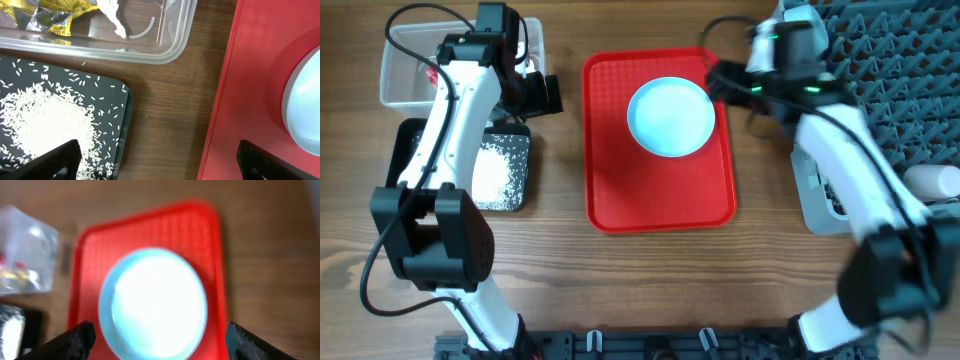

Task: Sort waste into correct bins and load items into the dishwasher rack
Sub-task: 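Grasp the rim of the light blue plate with the right gripper, then carry the light blue plate with the right gripper into the rack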

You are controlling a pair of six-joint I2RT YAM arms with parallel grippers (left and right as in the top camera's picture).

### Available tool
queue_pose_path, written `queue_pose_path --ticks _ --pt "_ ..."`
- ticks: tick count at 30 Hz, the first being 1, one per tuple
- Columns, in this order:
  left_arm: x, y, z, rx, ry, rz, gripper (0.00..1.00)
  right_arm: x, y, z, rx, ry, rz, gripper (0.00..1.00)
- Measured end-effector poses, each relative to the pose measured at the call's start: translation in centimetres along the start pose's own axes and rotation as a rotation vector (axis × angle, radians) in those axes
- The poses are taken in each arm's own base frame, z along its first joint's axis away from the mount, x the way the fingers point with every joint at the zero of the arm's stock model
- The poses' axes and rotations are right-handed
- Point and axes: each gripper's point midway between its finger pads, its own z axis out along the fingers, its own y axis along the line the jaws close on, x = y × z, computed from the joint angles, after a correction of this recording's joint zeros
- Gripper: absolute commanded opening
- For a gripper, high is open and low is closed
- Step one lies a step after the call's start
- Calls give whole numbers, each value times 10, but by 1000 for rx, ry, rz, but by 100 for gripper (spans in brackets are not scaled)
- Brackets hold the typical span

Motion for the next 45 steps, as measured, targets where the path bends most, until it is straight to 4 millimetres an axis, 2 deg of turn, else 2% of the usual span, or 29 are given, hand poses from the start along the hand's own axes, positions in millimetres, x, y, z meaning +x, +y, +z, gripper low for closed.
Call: queue_pose_path --ticks 3,5,7,8,9,11,12,14,20,23,24,26,28,29,30,32,34,36,39,41,43,45 --pt "0 0 0 0 0 0 100 46 -13 61 47 153 51 74" --pt "0 0 0 0 0 0 100 70 -28 85 85 225 106 70" --pt "0 0 0 0 0 0 100 80 -36 96 104 255 137 67" --pt "0 0 0 0 0 0 100 76 -36 95 107 243 149 60" --pt "0 0 0 0 1 0 100 80 -39 96 119 255 155 56" --pt "0 0 0 0 1 0 100 80 -40 96 129 253 164 34" --pt "0 0 0 0 0 0 100 81 -42 96 136 256 171 19" --pt "0 0 0 0 1 0 100 82 -44 95 148 259 173 4" --pt "0 0 0 0 0 0 100 85 -50 94 185 263 175 4" --pt "0 0 0 0 0 0 100 80 -57 80 225 250 145 4" --pt "0 0 0 0 0 0 100 72 -58 71 235 225 125 4" --pt "0 0 0 0 1 0 100 38 -57 36 257 112 75 4" --pt "0 0 0 0 0 0 100 -1 -53 -9 286 -40 18 4" --pt "0 0 0 0 0 0 100 -21 -50 -36 314 -128 -17 4" --pt "0 0 0 0 0 0 100 -43 -48 -73 364 -239 -64 4" --pt "0 0 0 0 0 0 100 -72 -48 -132 468 -413 -117 4" --pt "0 0 0 0 0 0 100 -94 -57 -189 617 -570 -134 4" --pt "0 0 0 0 0 0 100 -115 -78 -245 827 -712 -134 4" --pt "0 0 0 0 0 0 100 -128 -110 -280 1029 -758 -141 4" --pt "0 0 0 0 0 0 100 -131 -144 -296 1164 -738 -124 4" --pt "0 0 0 0 0 0 100 -129 -177 -303 1243 -694 -105 4" --pt "0 0 0 0 0 0 100 -126 -211 -302 1285 -633 -96 4"
